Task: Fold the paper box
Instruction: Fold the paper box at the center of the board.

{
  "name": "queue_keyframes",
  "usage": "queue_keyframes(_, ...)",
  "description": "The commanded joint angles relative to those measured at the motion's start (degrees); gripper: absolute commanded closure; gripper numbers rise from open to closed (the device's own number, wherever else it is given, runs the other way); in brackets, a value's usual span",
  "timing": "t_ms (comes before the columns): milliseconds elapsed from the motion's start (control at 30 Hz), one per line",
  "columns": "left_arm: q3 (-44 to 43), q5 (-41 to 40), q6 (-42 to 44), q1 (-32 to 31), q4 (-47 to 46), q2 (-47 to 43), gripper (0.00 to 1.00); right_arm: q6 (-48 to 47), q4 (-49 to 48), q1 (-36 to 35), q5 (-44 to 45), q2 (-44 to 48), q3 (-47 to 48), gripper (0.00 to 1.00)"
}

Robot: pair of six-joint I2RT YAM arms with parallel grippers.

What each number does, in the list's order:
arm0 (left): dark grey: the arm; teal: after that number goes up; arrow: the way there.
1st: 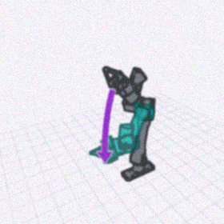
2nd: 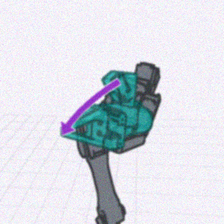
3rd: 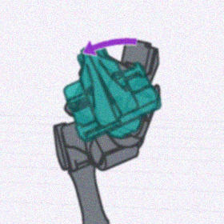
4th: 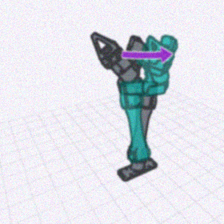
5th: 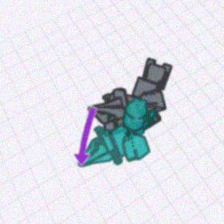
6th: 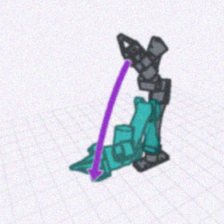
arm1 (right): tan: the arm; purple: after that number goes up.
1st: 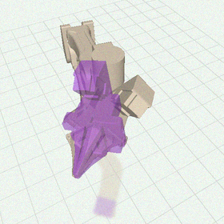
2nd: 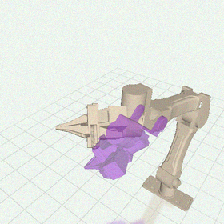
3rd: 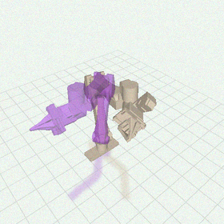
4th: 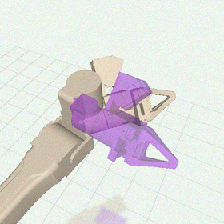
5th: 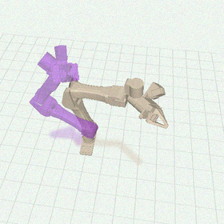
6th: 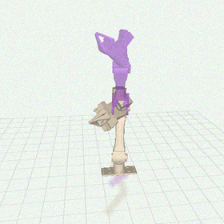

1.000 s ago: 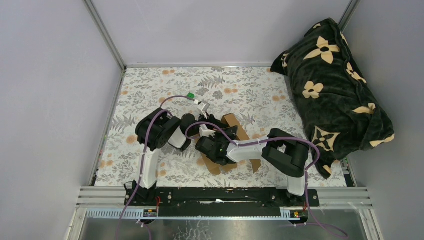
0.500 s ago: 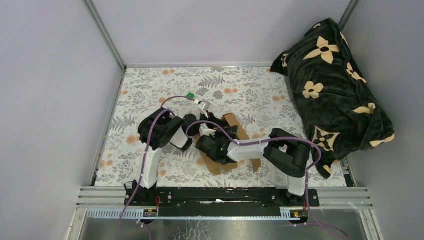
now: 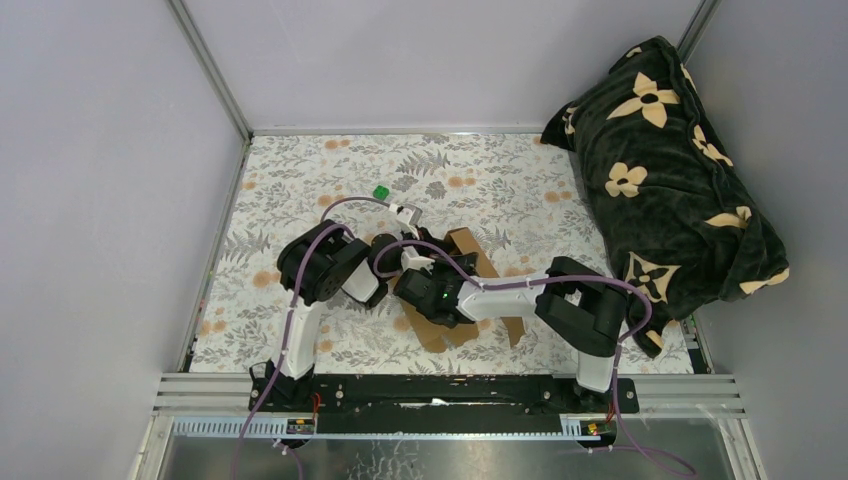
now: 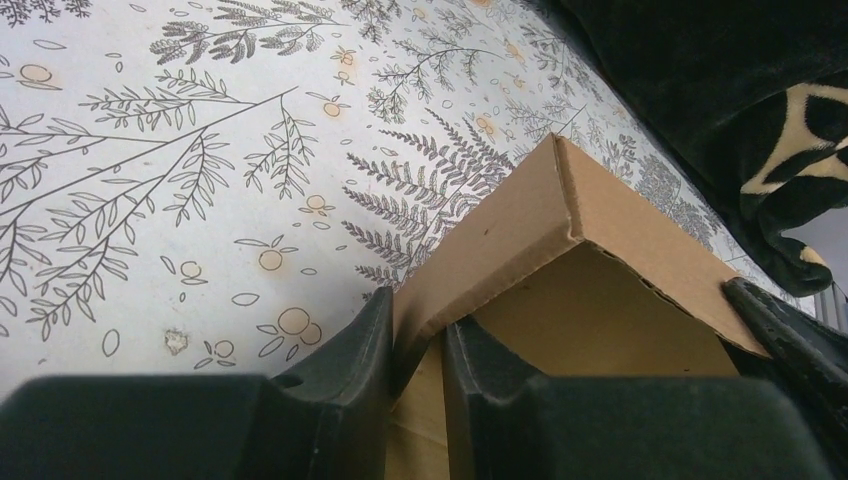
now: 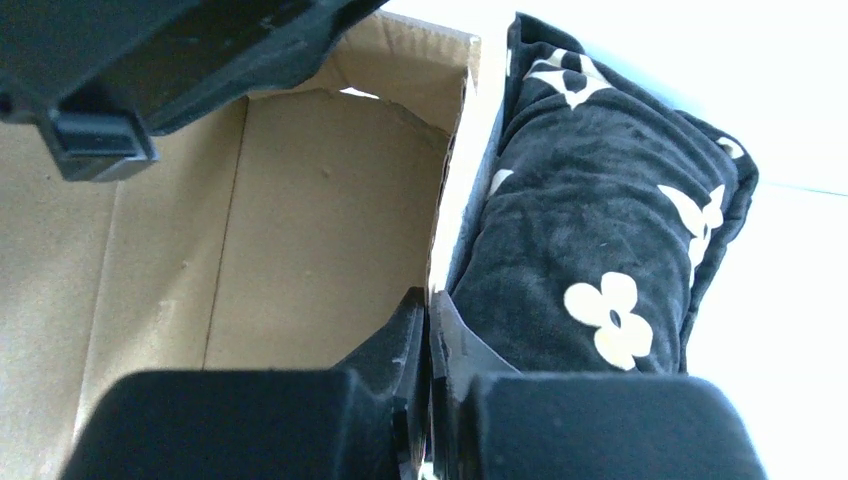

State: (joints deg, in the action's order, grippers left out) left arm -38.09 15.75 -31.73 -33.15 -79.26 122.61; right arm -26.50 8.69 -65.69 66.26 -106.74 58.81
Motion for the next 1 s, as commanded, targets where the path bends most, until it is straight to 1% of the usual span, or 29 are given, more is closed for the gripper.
queue_keyframes(0,1.2,-6.7,1.1,-1.0,-1.8,-2.5,0.73,8.7,4.8,-0.7,-14.2,2.3,3.0,1.00)
queue_keyframes(133,1.8,-8.2,2.2,-1.4,-1.2,-3.3,0.74,10.6,7.0,-0.6,-16.2,3.2,4.2,1.00)
queue_keyframes(267,2.7,-9.3,3.8,-2.1,-1.7,-3.9,0.80,11.4,8.3,-0.6,-17.2,3.1,5.2,1.00)
queue_keyframes(333,3.0,-10.1,4.7,-2.6,-1.5,-4.1,0.81,12.1,9.1,-0.6,-17.8,3.0,5.7,1.00)
queue_keyframes(500,3.1,-12.3,7.2,-4.4,0.1,-4.8,0.82,15.0,11.8,-0.5,-20.0,4.2,7.8,0.87)
queue_keyframes(633,3.4,-13.5,8.5,-5.2,1.3,-5.4,0.82,18.2,15.0,-0.4,-21.8,6.7,11.0,0.67)
queue_keyframes(700,3.6,-13.6,8.7,-5.3,1.4,-5.7,0.82,19.8,16.7,0.0,-23.3,8.7,13.3,0.60)
queue_keyframes(733,3.7,-13.4,8.8,-5.3,1.5,-5.8,0.82,20.6,17.6,0.3,-24.0,9.3,14.5,0.58)
queue_keyframes(833,3.6,-13.0,9.2,-5.5,2.7,-6.5,0.82,22.8,20.2,1.4,-24.8,11.0,18.2,0.57)
queue_keyframes(967,2.7,-12.8,11.1,-6.0,7.2,-8.2,0.82,26.9,21.9,3.9,-25.0,14.3,20.9,0.54)
